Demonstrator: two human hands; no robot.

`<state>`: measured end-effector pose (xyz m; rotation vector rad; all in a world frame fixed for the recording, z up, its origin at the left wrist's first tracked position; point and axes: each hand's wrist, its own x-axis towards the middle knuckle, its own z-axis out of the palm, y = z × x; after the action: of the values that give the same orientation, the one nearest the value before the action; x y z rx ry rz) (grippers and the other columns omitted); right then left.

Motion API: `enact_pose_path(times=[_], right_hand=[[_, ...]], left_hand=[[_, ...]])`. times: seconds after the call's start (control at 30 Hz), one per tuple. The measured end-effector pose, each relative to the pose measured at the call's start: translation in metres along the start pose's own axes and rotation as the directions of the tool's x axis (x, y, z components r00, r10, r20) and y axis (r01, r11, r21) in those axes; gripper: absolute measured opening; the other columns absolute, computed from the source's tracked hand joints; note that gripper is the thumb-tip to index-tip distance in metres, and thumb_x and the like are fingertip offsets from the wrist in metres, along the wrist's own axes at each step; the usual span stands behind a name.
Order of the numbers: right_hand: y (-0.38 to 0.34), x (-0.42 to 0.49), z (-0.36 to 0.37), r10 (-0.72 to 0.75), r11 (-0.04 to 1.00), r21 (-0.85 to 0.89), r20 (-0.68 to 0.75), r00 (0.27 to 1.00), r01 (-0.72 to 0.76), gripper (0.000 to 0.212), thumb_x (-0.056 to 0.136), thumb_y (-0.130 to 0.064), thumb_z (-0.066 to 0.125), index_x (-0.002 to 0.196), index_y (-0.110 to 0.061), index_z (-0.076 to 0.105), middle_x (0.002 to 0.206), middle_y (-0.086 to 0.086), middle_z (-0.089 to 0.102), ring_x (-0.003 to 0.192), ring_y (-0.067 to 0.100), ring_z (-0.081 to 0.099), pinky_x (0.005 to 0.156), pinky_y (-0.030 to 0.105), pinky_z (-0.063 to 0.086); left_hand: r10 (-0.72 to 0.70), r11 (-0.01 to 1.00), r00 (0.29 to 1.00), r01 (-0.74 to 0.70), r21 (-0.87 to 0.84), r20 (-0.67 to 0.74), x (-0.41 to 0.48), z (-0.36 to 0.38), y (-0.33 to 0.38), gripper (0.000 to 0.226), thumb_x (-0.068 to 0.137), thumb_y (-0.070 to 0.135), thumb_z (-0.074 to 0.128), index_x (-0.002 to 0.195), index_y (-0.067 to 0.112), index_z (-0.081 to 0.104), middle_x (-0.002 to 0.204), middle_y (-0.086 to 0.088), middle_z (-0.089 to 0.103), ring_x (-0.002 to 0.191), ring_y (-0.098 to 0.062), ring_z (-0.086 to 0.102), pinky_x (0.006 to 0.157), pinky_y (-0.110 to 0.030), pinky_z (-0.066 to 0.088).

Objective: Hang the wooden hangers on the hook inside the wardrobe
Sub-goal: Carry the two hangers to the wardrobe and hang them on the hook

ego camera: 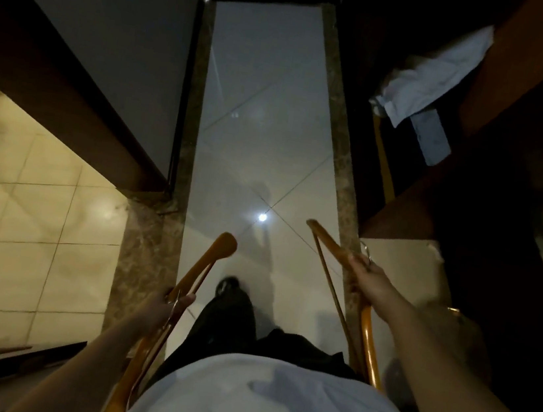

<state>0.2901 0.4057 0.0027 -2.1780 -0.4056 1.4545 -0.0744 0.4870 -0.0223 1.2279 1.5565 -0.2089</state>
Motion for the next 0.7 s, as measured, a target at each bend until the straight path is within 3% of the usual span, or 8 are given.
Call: enact_pose_path(times=[0.2,0.37,0.43,0.53,0.6,0.7], right_hand=[[-0.077,0.071,0.0,-0.024,0.999,-0.047,0.013,1.0,0.024,0.05,0.093,-0.047,0.04,0.127,-0.011,0.048,0.087,0.009,0.054,0.073,0.017,0.052,0.064,0.026,0.044],[-0.106,0.108,0.005,0.076,0.994,-0.087,0.048,0.996,-0.072,0.049,0.096,-0.041,0.04,0.14,-0.02,0.036,0.109,0.015,0.055,0.112,0.037,0.054,0.096,0.043,0.045],[-0.11,0.116,0.006,0.138,0.987,-0.091,0.057,0.989,-0.133,0.046,0.096,-0.04,0.041,0.138,-0.02,0.038,0.108,0.017,0.059,0.102,0.034,0.058,0.086,0.04,0.049],[-0.118,0.126,0.003,0.205,0.978,-0.045,0.053,0.977,-0.203,0.036,0.092,-0.047,0.045,0.116,-0.021,0.048,0.084,0.011,0.058,0.07,0.021,0.053,0.064,0.031,0.041],[-0.124,0.133,0.0,0.25,0.968,-0.003,0.033,0.968,-0.25,0.032,0.091,-0.048,0.046,0.11,-0.022,0.047,0.079,0.01,0.056,0.066,0.02,0.048,0.064,0.031,0.037],[-0.138,0.149,-0.007,0.25,0.965,0.085,0.004,0.968,-0.25,0.036,0.092,-0.044,0.045,0.117,-0.018,0.05,0.086,0.013,0.055,0.072,0.024,0.048,0.067,0.033,0.038]], left_hand=[[-0.123,0.986,0.992,0.118,-0.116,-0.039,0.053,-0.041,0.033,0.019,0.092,0.033,0.053,0.089,0.015,0.056,0.093,-0.017,0.06,0.084,-0.029,0.058,0.082,-0.044,0.05],[-0.109,0.986,0.993,0.103,-0.133,-0.039,0.11,-0.094,0.097,0.017,0.092,0.034,0.053,0.09,0.017,0.054,0.088,-0.012,0.057,0.083,-0.026,0.055,0.072,-0.036,0.046],[-0.081,0.991,0.996,0.077,-0.107,-0.037,0.131,-0.114,0.134,0.018,0.091,0.034,0.054,0.087,0.016,0.054,0.085,-0.015,0.058,0.078,-0.026,0.055,0.069,-0.035,0.046],[-0.023,0.998,1.0,0.022,-0.065,-0.006,0.171,-0.141,0.191,0.039,0.089,0.042,0.054,0.103,0.005,0.057,0.096,-0.02,0.06,0.088,-0.032,0.059,0.081,-0.042,0.048],[0.023,0.999,1.0,-0.022,-0.049,0.011,0.195,-0.155,0.233,0.043,0.089,0.046,0.053,0.11,0.009,0.055,0.101,-0.017,0.059,0.093,-0.031,0.058,0.081,-0.041,0.048],[0.11,0.993,0.994,-0.109,-0.033,0.023,0.229,-0.173,0.301,0.045,0.089,0.045,0.053,0.115,0.008,0.053,0.098,-0.016,0.06,0.089,-0.03,0.059,0.083,-0.043,0.049]])
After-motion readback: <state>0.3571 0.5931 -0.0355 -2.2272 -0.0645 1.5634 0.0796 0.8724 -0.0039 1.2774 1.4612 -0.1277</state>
